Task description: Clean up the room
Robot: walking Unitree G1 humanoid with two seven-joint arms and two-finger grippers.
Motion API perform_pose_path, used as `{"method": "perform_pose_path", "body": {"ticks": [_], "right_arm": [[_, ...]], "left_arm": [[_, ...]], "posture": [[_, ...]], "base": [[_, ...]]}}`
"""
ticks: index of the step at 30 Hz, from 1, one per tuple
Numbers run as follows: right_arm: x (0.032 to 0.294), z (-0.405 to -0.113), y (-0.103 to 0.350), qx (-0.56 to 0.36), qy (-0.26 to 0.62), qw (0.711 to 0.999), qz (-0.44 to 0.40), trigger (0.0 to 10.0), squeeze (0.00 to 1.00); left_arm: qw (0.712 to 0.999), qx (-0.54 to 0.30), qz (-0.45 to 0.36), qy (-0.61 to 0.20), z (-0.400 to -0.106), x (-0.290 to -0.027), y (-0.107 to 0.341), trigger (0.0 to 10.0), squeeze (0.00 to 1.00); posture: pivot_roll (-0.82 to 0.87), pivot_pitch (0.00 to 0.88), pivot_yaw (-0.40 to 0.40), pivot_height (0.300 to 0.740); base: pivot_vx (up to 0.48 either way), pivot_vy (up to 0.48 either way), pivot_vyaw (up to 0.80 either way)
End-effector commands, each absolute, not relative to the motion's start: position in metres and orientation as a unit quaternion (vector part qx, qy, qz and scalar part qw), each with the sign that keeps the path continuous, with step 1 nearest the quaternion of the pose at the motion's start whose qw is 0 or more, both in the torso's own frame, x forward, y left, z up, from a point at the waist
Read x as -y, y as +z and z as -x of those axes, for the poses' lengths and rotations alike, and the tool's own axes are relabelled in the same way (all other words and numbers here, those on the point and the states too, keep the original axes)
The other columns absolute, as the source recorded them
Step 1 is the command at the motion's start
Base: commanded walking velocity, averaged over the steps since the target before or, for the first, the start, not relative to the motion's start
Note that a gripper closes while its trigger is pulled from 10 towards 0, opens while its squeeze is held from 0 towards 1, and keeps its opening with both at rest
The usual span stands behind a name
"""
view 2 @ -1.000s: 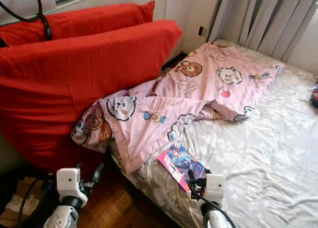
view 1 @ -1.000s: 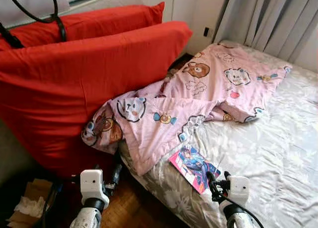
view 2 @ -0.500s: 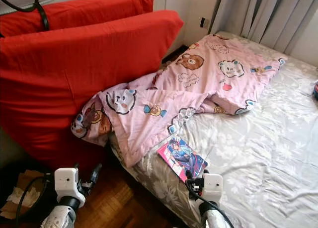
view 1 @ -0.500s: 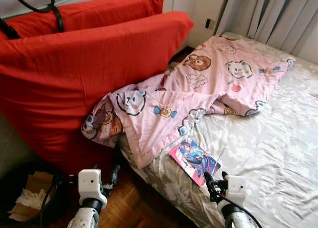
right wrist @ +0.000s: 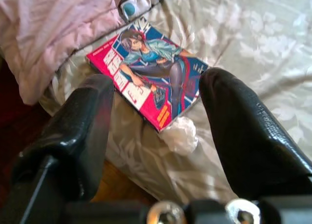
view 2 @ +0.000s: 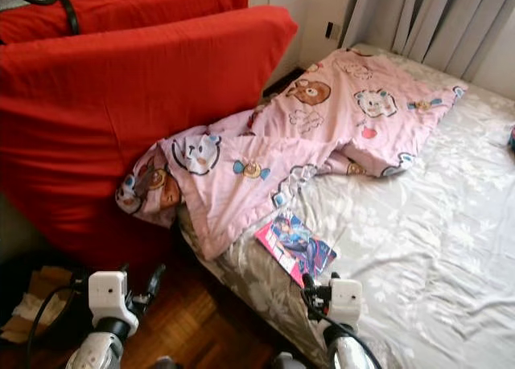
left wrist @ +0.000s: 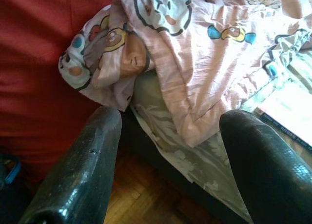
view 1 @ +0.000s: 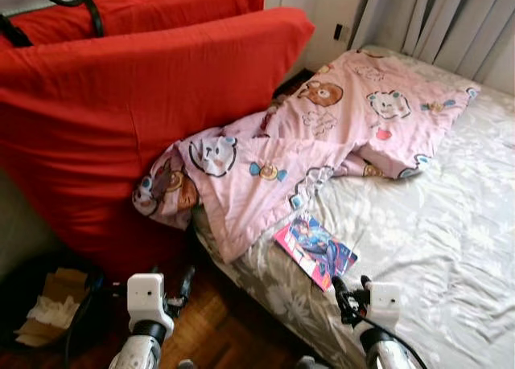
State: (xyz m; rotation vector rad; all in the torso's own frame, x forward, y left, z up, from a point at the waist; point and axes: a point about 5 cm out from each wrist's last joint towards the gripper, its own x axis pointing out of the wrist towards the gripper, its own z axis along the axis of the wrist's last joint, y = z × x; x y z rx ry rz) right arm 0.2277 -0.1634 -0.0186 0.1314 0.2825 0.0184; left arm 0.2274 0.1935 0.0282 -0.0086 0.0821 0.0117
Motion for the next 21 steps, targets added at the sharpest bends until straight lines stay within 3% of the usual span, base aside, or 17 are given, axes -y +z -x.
{"method": "perform_pose_path", "body": {"ticks": [1,21], "right_arm": [[0.1645,-0.2233,-0.021,-0.14,0.01,0.988,-0.067,10.0,0.0],[0.1642,-0.2252,-0.0239,-0.155,0.02,0.985,-0.072,10.0,0.0]], "left_arm": [[0.998,-0.056,0.009,0.007,-0.2236,-0.1925,0.0239,10.0,0.0],[0.998,-0.068,0.01,-0.006,-0.222,-0.1879,0.0226,10.0,0.0]], "posture": [[-0.01,0.173,-0.062,0.631],[0.0,0.175,-0.062,0.631]], "base": [[0.0,0.0,0.0],[0.0,0.0,0.0]]}}
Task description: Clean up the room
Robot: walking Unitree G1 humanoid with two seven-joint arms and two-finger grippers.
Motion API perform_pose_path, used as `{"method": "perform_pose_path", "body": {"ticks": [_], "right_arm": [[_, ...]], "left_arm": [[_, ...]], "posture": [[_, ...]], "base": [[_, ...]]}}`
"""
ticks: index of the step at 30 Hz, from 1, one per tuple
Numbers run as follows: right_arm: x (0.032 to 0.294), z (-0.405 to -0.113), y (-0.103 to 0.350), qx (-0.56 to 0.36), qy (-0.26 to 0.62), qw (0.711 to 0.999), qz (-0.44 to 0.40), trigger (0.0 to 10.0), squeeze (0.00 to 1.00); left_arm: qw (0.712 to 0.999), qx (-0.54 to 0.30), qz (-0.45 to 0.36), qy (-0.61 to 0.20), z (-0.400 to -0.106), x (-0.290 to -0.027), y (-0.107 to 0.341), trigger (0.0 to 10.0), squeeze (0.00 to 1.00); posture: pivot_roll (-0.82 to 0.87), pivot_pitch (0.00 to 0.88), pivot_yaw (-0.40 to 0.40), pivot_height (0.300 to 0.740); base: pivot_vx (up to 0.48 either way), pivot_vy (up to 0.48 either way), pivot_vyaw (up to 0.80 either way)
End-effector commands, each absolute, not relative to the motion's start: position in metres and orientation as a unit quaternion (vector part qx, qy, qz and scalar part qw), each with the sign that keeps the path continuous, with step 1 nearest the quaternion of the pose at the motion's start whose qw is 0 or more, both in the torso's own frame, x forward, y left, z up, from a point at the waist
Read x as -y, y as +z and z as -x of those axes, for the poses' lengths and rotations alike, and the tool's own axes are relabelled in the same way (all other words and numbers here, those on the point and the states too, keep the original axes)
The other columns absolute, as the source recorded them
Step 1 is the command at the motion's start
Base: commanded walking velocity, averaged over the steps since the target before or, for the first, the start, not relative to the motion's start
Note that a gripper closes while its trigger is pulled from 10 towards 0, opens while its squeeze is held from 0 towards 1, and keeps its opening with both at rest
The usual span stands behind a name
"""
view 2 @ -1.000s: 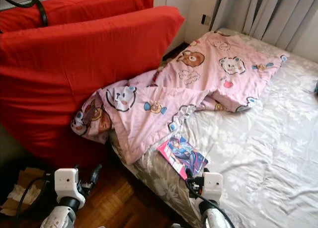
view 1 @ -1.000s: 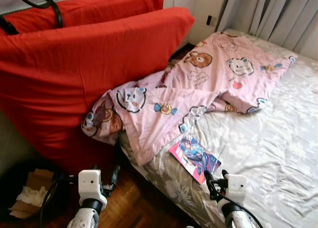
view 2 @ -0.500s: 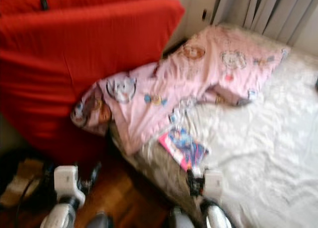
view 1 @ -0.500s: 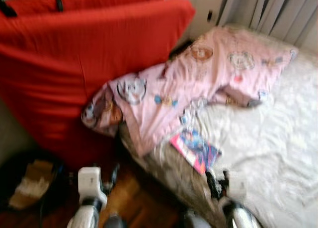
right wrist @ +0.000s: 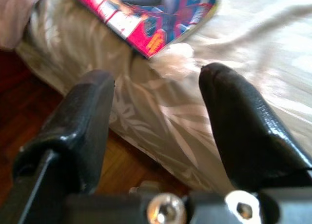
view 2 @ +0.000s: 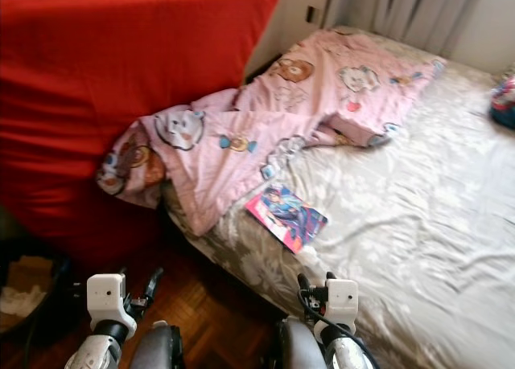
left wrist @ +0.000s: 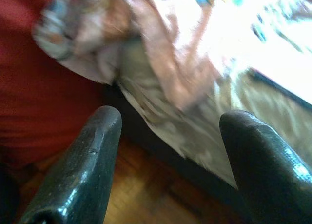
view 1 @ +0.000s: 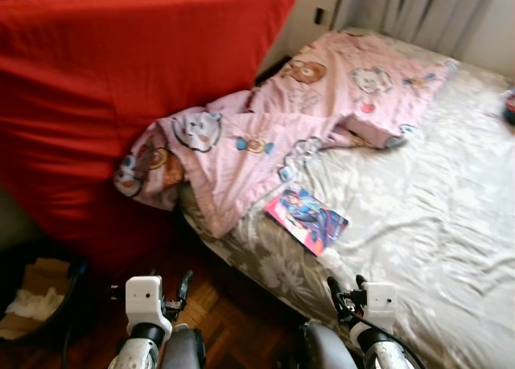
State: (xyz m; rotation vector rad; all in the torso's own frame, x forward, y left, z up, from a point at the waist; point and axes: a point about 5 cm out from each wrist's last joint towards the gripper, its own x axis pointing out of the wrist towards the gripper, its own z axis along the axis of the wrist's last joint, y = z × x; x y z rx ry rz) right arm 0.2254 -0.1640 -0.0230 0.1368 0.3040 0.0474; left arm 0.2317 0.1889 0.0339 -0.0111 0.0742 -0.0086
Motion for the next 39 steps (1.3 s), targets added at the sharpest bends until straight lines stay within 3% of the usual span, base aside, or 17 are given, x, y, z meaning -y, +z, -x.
{"method": "perform_pose_path", "body": {"ticks": [1,12,16,39], "right_arm": [[0.1644,-0.2255,-0.0236,-0.154,0.02,0.985,-0.072,10.0,0.0],[0.1647,-0.2265,-0.0256,-0.167,0.028,0.983,-0.065,10.0,0.0],[0.1622,-0.226,-0.0241,-0.153,0.031,0.985,-0.074,10.0,0.0],[0.1564,-0.2269,-0.0222,-0.149,0.045,0.985,-0.071,10.0,0.0]], "left_arm": [[0.998,-0.067,0.011,-0.007,-0.222,-0.1873,0.0231,10.0,0.0],[0.997,-0.075,0.013,-0.005,-0.2218,-0.187,0.02,10.0,0.0],[0.997,-0.077,0.012,-0.006,-0.2214,-0.1872,0.0192,10.0,0.0],[0.997,-0.083,0.005,-0.006,-0.2223,-0.1892,0.0185,10.0,0.0]], "posture": [[0.0,0.175,-0.062,0.631],[0.0,0.171,-0.06,0.631],[0.0,0.169,-0.06,0.601],[0.0,0.173,-0.052,0.601]], "base": [[0.0,0.0,0.0],[0.0,0.0,0.0],[0.0,0.0,0.0],[0.0,0.0,0.0]]}}
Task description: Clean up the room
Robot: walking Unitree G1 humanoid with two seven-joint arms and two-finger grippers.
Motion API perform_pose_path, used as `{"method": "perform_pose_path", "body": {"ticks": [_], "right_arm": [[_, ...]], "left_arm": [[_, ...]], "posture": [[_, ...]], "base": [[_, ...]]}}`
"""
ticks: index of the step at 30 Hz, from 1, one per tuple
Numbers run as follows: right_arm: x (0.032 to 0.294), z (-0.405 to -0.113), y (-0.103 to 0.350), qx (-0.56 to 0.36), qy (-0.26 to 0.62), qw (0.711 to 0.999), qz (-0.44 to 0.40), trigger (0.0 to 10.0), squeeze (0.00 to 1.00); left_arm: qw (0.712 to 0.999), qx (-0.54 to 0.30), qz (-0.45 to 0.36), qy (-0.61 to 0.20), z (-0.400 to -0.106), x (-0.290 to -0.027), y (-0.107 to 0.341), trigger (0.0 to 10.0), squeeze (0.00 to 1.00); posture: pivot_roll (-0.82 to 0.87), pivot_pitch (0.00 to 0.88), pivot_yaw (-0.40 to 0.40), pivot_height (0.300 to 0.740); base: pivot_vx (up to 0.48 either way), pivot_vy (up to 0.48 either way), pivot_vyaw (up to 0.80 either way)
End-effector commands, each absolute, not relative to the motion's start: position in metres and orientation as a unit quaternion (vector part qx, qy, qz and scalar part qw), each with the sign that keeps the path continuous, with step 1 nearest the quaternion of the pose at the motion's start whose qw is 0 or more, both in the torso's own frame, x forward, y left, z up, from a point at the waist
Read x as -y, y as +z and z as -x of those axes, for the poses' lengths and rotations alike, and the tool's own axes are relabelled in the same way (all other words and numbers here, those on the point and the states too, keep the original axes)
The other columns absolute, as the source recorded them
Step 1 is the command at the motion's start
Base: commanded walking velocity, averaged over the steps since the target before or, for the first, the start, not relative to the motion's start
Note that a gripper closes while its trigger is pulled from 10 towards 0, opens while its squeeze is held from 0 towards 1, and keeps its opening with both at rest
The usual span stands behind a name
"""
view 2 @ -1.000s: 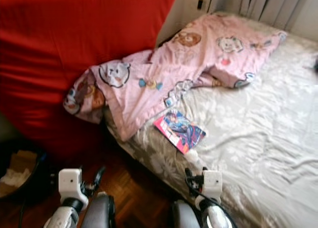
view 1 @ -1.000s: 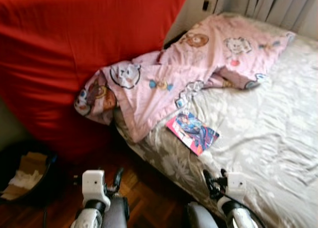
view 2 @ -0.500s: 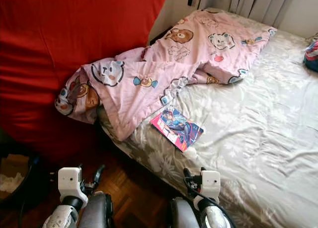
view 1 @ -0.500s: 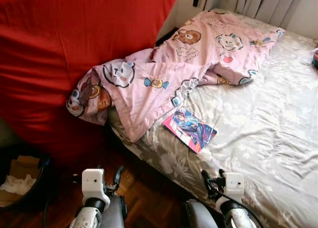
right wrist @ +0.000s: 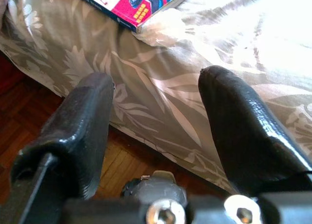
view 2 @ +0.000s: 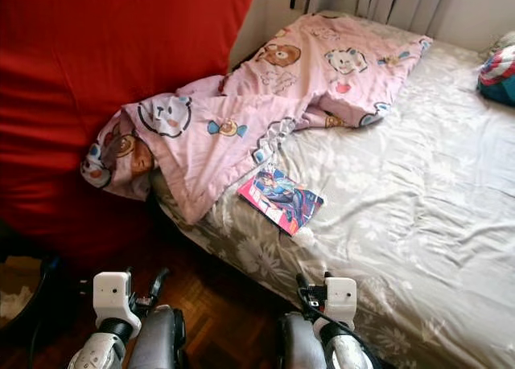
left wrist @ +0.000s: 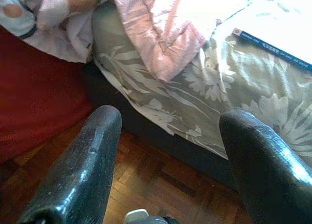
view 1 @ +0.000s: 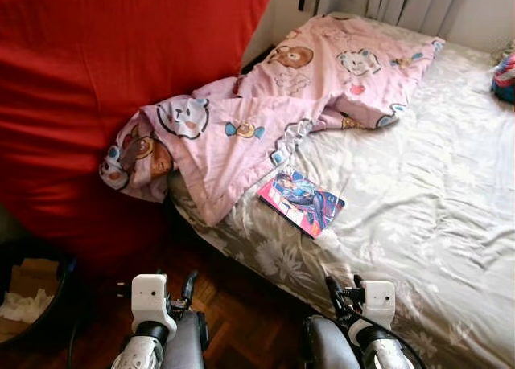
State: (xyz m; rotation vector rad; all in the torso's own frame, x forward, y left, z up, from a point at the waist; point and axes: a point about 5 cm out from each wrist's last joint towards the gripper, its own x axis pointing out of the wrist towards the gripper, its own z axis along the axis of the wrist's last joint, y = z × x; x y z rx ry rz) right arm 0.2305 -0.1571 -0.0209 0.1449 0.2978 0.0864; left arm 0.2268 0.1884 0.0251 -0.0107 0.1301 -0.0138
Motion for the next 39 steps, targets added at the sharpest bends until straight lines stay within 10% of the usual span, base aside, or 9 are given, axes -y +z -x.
{"method": "perform_pose_path", "body": {"ticks": [1,39], "right_arm": [[0.156,-0.227,-0.022,-0.148,0.048,0.985,-0.067,10.0,0.0],[0.175,-0.252,-0.015,-0.153,-0.027,0.983,-0.096,10.0,0.0]], "left_arm": [[0.997,-0.083,0.005,-0.005,-0.223,-0.189,0.019,10.0,0.0],[0.996,-0.087,0.003,-0.007,-0.222,-0.193,0.018,10.0,0.0]], "posture": [[0.0,0.172,-0.052,0.601],[0.02,0.182,-0.029,0.601]], "base": [[0.0,0.0,0.0],[0.264,0.0,0.11]]}}
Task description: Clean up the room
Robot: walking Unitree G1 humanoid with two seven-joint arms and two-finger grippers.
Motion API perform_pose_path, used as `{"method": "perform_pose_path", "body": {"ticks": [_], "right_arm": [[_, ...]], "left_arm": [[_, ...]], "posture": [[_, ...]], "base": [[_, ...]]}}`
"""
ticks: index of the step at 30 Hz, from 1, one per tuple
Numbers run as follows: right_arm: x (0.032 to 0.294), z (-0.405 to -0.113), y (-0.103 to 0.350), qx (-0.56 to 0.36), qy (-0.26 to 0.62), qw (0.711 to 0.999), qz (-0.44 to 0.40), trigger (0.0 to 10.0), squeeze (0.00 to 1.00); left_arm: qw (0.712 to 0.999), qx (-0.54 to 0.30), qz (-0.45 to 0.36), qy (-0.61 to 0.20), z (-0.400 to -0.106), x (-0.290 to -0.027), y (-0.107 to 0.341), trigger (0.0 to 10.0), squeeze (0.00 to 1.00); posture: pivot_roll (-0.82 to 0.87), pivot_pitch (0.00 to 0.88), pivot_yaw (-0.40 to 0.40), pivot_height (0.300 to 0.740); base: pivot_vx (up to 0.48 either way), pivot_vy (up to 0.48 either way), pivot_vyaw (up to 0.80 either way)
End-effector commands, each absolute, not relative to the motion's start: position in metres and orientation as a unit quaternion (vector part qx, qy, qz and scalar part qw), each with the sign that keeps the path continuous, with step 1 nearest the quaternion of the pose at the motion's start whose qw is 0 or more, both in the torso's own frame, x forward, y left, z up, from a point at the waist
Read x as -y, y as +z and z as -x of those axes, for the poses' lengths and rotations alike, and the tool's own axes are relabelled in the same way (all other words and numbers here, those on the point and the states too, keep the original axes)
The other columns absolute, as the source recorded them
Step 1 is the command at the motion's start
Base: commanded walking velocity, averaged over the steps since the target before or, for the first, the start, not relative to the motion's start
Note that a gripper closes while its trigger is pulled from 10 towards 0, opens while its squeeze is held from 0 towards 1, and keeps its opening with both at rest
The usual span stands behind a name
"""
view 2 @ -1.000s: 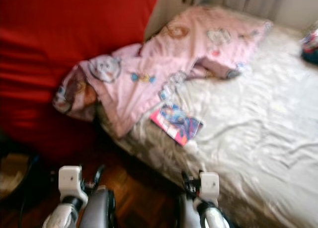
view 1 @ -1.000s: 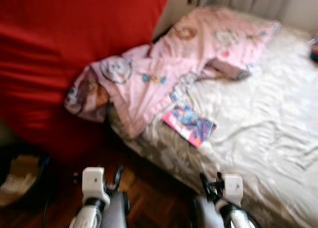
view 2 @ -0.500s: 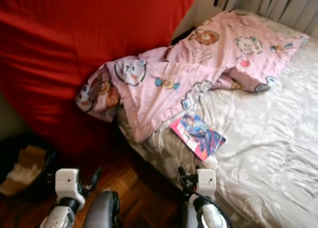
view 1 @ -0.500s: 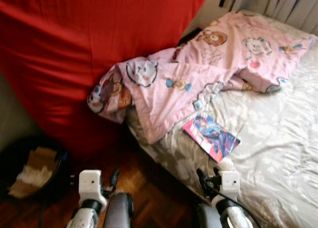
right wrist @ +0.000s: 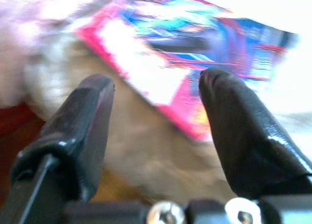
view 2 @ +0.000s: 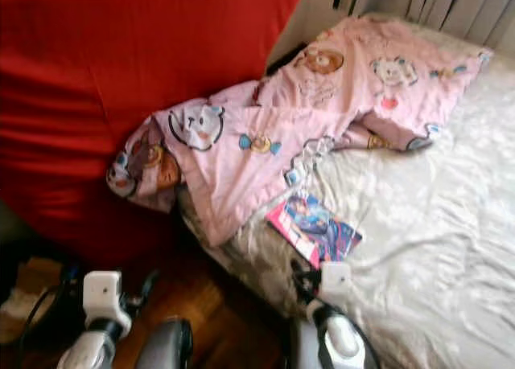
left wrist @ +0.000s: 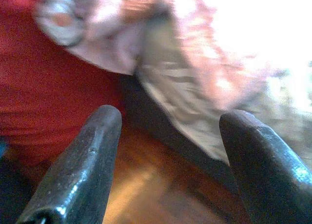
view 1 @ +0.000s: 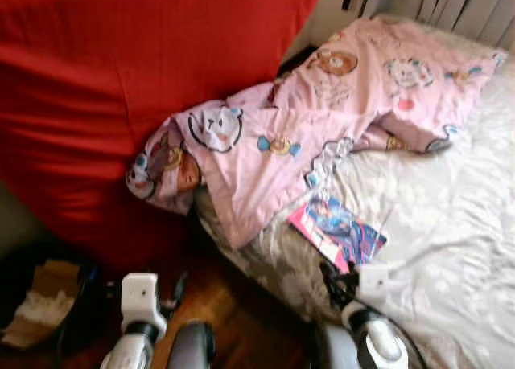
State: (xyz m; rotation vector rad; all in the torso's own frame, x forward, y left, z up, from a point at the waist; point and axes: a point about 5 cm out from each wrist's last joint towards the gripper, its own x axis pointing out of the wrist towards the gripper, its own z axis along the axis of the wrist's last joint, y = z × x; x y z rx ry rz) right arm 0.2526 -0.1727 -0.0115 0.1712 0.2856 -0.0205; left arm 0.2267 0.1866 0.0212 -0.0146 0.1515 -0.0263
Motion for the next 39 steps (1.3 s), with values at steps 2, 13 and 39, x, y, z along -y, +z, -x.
{"method": "perform_pose_path", "body": {"ticks": [2,13,39], "right_arm": [[0.178,-0.255,-0.012,-0.151,-0.036,0.983,-0.1,10.0,0.0],[0.197,-0.273,-0.011,-0.193,-0.108,0.96,-0.172,10.0,1.0],[0.19,-0.279,-0.017,-0.238,-0.112,0.928,-0.263,0.0,0.0]], "left_arm": [[0.996,-0.087,0.002,-0.006,-0.222,-0.193,0.018,10.0,0.0],[0.996,-0.091,-0.002,-0.009,-0.217,-0.193,0.019,10.0,0.0],[0.993,-0.112,-0.022,-0.018,-0.199,-0.199,0.019,10.0,0.0]], "posture": [[0.02,0.183,-0.029,0.601],[0.04,0.224,-0.015,0.601],[0.09,0.244,0.015,0.601]], "base": [[0.266,0.0,0.0],[0.023,0.0,0.0],[0.0,0.0,0.0]]}}
